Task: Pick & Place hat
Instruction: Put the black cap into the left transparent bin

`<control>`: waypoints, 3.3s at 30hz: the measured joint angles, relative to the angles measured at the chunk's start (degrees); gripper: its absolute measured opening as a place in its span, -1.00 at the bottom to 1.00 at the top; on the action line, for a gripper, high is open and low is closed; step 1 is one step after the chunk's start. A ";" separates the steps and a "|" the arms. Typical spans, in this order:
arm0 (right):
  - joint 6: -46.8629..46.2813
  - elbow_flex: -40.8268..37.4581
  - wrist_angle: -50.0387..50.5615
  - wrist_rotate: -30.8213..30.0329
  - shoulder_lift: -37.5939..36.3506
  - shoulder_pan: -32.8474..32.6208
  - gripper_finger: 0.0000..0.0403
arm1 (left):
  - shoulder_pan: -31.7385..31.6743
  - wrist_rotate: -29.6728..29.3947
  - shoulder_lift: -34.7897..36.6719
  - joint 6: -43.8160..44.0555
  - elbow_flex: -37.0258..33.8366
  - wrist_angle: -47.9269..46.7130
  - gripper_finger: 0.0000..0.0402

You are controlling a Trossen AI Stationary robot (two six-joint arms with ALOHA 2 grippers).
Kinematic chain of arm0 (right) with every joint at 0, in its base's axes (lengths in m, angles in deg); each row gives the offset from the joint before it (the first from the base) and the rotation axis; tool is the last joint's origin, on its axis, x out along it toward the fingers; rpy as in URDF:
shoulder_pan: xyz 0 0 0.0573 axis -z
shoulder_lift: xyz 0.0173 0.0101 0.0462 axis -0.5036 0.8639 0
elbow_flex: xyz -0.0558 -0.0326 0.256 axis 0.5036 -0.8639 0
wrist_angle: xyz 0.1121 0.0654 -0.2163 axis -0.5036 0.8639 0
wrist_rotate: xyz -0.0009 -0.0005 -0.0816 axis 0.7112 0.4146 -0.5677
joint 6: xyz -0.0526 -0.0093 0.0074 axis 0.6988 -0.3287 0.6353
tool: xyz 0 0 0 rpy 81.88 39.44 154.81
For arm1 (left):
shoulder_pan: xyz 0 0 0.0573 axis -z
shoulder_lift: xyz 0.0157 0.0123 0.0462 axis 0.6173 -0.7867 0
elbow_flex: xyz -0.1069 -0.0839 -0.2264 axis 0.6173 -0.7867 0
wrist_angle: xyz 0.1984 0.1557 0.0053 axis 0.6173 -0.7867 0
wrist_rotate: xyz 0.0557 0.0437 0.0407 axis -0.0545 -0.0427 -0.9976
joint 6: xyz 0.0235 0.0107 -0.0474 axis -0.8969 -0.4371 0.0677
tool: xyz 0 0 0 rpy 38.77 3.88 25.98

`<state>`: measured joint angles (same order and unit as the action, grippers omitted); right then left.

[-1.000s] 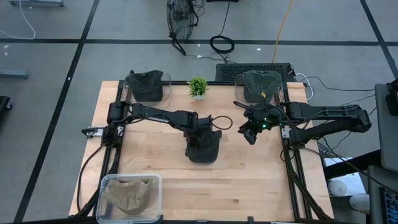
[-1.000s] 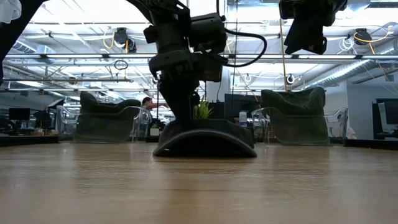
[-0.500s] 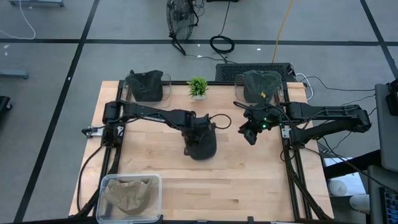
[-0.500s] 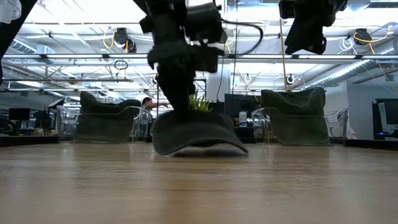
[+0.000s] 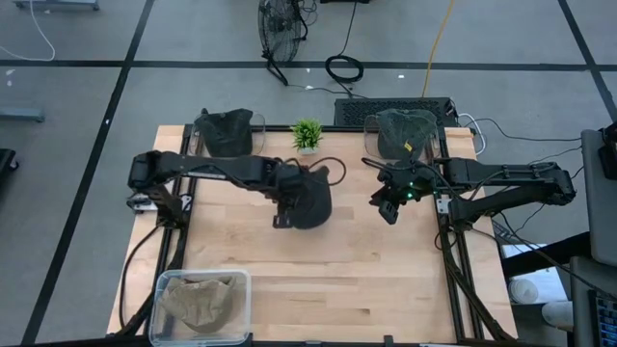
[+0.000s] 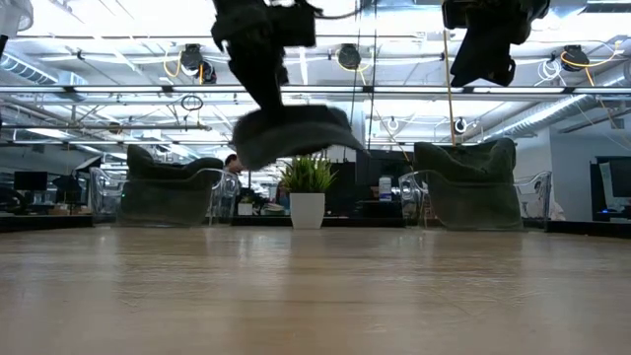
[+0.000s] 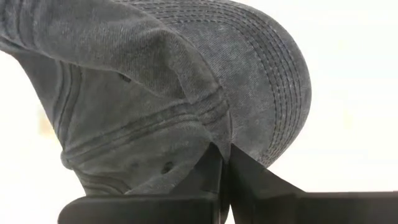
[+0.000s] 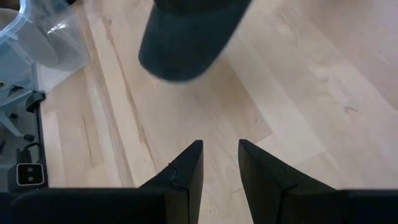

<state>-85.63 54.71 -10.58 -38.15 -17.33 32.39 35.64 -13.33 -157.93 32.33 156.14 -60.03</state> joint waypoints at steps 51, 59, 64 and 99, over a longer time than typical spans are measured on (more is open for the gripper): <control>2.84 -0.02 0.94 -1.47 0.00 0.00 -0.56 | -19.15 -37.15 26.80 -13.61 0.07 -14.78 -0.97; 3.38 -0.02 0.90 -1.62 0.00 0.02 -0.56 | -23.71 -31.15 32.94 -14.65 0.05 -14.54 -0.98; 4.07 -0.02 0.87 -2.96 0.01 0.02 -0.56 | -26.87 -28.12 37.13 -18.14 -4.65 -9.86 -0.98; 3.89 -0.02 1.07 -9.78 0.02 0.15 -0.56 | -39.50 -24.98 44.56 -38.69 -42.20 11.07 -0.96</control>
<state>-81.74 54.69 -9.51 -47.93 -17.30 32.55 -3.86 -38.31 -113.37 -6.37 113.93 -48.95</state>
